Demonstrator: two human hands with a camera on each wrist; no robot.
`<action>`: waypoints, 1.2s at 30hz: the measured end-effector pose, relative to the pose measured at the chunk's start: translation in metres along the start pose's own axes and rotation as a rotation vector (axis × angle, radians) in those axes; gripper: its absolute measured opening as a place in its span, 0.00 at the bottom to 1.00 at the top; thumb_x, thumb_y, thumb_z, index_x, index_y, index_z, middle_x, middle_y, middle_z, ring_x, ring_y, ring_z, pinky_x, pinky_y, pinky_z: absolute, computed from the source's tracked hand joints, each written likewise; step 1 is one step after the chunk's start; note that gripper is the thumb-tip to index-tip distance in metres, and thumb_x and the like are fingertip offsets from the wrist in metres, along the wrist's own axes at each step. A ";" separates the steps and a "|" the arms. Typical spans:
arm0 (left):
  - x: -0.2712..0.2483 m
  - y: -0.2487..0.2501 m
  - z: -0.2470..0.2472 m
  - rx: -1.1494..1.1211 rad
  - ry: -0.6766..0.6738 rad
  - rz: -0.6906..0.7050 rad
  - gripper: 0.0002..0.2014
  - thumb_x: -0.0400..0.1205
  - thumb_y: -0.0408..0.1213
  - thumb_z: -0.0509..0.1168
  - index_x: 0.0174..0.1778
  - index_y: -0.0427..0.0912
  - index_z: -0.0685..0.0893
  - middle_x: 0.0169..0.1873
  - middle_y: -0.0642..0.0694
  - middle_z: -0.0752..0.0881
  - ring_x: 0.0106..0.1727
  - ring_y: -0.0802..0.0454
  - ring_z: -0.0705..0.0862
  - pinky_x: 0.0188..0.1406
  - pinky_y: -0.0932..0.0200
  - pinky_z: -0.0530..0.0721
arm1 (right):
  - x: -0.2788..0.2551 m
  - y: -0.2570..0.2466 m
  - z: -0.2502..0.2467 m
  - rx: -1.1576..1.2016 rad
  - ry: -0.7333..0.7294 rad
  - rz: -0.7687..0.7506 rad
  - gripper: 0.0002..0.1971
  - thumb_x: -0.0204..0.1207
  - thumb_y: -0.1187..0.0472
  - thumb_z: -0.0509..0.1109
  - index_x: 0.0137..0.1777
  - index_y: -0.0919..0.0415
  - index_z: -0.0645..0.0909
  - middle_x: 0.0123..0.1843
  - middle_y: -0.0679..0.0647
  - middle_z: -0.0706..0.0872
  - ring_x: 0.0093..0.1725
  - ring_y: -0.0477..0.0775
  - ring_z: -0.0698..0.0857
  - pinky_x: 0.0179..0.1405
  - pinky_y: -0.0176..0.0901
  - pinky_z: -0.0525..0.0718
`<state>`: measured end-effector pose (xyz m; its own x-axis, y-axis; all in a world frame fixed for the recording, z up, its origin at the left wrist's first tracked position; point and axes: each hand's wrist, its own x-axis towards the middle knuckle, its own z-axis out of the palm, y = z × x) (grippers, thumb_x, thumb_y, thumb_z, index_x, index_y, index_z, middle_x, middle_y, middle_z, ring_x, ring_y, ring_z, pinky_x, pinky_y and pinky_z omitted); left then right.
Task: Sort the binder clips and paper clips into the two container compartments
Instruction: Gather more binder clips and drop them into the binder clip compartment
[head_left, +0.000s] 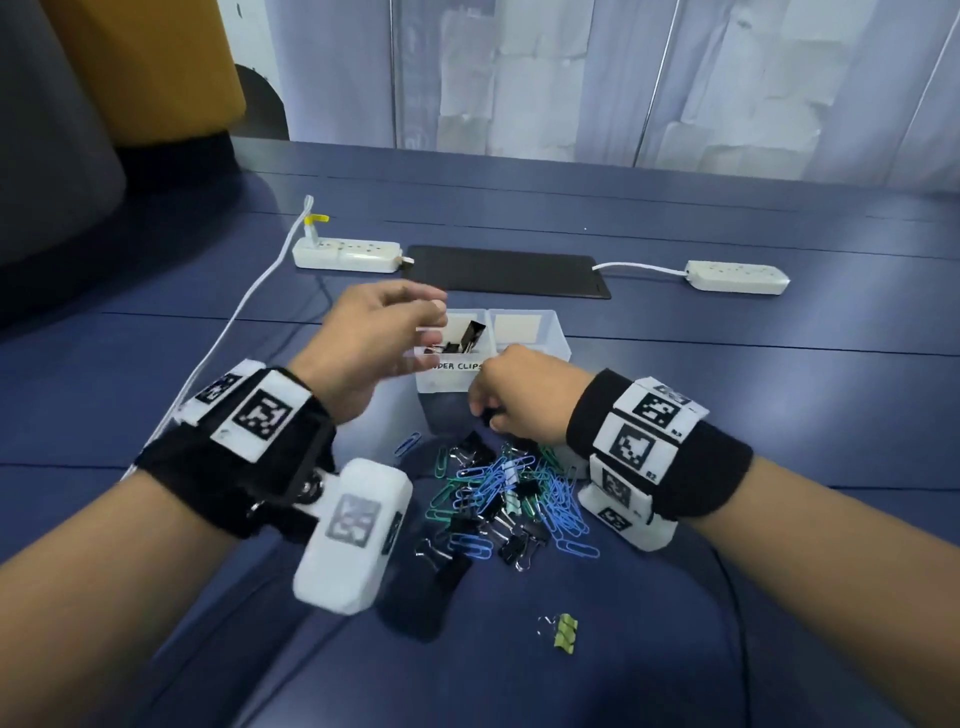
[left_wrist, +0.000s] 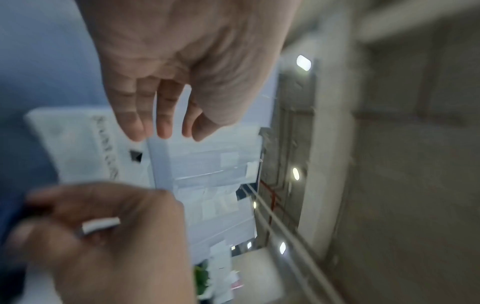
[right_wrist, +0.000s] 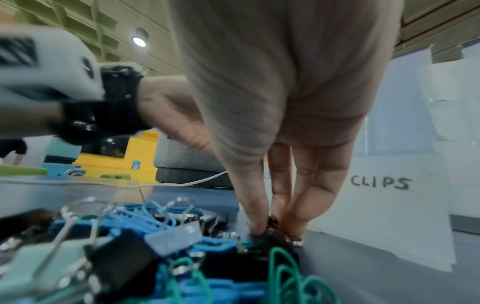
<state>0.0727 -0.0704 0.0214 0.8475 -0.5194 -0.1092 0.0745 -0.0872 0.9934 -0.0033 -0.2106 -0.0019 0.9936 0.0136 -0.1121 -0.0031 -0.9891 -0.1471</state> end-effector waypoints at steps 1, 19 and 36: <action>-0.006 -0.005 -0.002 -0.157 -0.021 -0.090 0.06 0.82 0.33 0.64 0.53 0.40 0.83 0.46 0.40 0.84 0.45 0.47 0.84 0.42 0.59 0.88 | 0.000 0.000 -0.001 0.007 0.002 0.005 0.11 0.68 0.68 0.71 0.48 0.56 0.87 0.41 0.54 0.80 0.48 0.62 0.86 0.46 0.44 0.82; -0.029 -0.052 -0.018 -0.852 0.079 -0.446 0.20 0.88 0.43 0.50 0.43 0.31 0.80 0.29 0.35 0.88 0.38 0.43 0.86 0.32 0.58 0.88 | -0.011 -0.024 -0.018 0.116 0.011 0.042 0.12 0.71 0.55 0.75 0.53 0.56 0.88 0.42 0.52 0.86 0.41 0.50 0.82 0.48 0.39 0.80; -0.032 -0.053 -0.009 -0.707 0.055 -0.392 0.15 0.86 0.40 0.55 0.44 0.33 0.81 0.40 0.36 0.83 0.50 0.44 0.83 0.49 0.54 0.87 | -0.003 -0.032 -0.029 0.343 0.256 0.081 0.04 0.65 0.62 0.74 0.37 0.59 0.91 0.35 0.52 0.92 0.33 0.44 0.85 0.34 0.23 0.77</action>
<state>0.0468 -0.0414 -0.0275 0.7145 -0.5182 -0.4702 0.6702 0.3138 0.6726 -0.0025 -0.1831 0.0320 0.9844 -0.1419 0.1040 -0.0770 -0.8788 -0.4710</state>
